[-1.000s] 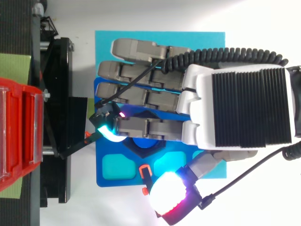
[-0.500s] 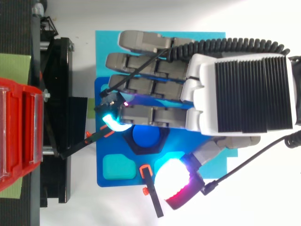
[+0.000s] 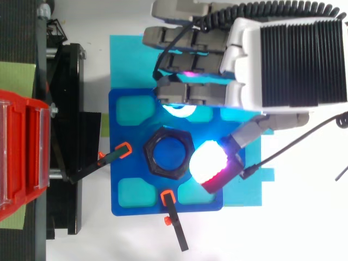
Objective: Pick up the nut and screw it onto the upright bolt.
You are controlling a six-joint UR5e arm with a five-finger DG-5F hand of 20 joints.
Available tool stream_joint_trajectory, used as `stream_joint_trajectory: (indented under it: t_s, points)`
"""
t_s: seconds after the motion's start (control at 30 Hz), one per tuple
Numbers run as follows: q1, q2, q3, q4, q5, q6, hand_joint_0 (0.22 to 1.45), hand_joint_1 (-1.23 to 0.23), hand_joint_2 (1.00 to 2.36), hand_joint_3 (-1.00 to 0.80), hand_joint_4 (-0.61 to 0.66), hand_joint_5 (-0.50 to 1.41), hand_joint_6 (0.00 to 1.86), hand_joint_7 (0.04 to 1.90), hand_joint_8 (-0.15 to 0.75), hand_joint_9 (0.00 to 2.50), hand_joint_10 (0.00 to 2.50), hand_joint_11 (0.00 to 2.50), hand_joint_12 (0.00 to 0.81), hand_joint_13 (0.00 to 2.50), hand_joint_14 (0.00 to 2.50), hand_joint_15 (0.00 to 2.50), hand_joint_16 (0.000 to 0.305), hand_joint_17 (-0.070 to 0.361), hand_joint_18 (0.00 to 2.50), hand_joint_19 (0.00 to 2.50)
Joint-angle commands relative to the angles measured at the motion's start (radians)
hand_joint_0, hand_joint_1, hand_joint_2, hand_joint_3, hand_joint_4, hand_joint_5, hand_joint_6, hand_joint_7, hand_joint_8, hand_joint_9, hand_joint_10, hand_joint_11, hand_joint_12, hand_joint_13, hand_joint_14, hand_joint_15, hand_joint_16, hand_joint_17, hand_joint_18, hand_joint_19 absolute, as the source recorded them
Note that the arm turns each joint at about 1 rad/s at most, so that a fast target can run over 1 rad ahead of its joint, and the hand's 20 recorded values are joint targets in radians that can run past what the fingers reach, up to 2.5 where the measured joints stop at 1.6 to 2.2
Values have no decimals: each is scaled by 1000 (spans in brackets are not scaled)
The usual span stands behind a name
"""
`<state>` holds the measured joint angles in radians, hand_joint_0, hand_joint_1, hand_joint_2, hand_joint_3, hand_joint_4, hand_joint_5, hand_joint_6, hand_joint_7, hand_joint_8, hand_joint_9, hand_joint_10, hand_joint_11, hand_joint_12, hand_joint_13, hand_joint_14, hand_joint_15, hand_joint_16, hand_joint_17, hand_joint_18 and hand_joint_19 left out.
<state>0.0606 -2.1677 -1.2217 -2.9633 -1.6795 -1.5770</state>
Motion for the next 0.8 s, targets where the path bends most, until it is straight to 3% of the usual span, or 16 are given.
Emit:
stream_joint_trajectory:
  t_s: [0.0,0.07,0.1,0.2,0.33,0.63,0.77]
  points:
    - [-11,0,1,0,-11,-5,542,-168,1000,-500,167,17,580,1330,264,862,0,0,268,556,0,0,25,56,201,0]
    - [-16,0,11,-2,-14,-5,542,-162,1000,-500,200,9,501,1410,262,830,0,0,275,536,0,0,25,57,176,0]
    - [-18,0,18,-3,-16,-5,539,-154,1000,-500,220,-3,502,1366,260,816,0,0,280,524,0,0,26,58,168,0]
    - [-22,0,59,-39,-25,-15,529,-135,1000,-500,277,-61,504,1090,250,747,0,0,292,479,0,0,29,65,108,0]
    - [-19,-1,110,-100,-23,-35,516,-112,1000,-500,231,-108,503,805,233,629,0,0,308,408,0,0,33,73,50,0]
    - [-7,-1,120,-68,-22,-35,504,-66,1000,-500,212,-117,502,697,218,528,0,0,329,295,0,0,37,84,0,0]
    - [18,-3,119,-59,-14,-21,501,-54,1000,-500,205,-115,502,679,211,500,0,0,328,261,0,0,38,86,0,0]
